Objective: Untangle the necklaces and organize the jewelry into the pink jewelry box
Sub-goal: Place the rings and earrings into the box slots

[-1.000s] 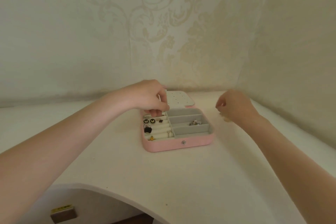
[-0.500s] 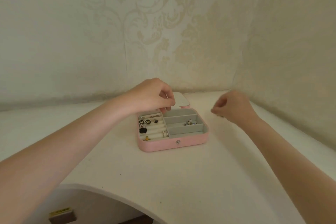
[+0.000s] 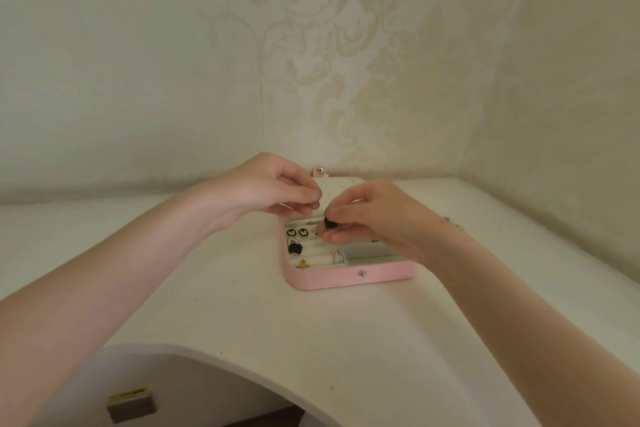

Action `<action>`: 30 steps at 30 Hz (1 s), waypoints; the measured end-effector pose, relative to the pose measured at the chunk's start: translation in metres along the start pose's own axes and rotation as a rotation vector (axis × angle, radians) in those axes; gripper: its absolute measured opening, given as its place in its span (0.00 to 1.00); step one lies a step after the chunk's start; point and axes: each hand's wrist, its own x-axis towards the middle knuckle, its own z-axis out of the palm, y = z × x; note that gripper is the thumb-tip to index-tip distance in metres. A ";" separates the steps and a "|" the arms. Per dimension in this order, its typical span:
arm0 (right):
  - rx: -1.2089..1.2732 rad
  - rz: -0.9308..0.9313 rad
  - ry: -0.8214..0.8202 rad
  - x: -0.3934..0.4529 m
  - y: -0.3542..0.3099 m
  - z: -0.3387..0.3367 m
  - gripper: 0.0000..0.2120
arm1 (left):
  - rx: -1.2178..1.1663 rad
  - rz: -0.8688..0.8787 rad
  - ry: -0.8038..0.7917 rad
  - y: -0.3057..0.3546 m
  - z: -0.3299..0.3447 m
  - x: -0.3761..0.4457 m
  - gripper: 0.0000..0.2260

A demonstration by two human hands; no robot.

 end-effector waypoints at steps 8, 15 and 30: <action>-0.545 -0.006 0.034 0.012 0.002 0.015 0.04 | 0.432 -0.019 -0.116 -0.011 -0.006 -0.009 0.01; -0.614 0.013 -0.013 0.017 0.004 0.021 0.05 | 0.549 0.014 -0.151 -0.018 0.002 -0.006 0.06; -0.924 -0.190 -0.058 0.029 0.004 0.025 0.06 | 0.666 0.054 -0.130 -0.019 0.004 -0.002 0.09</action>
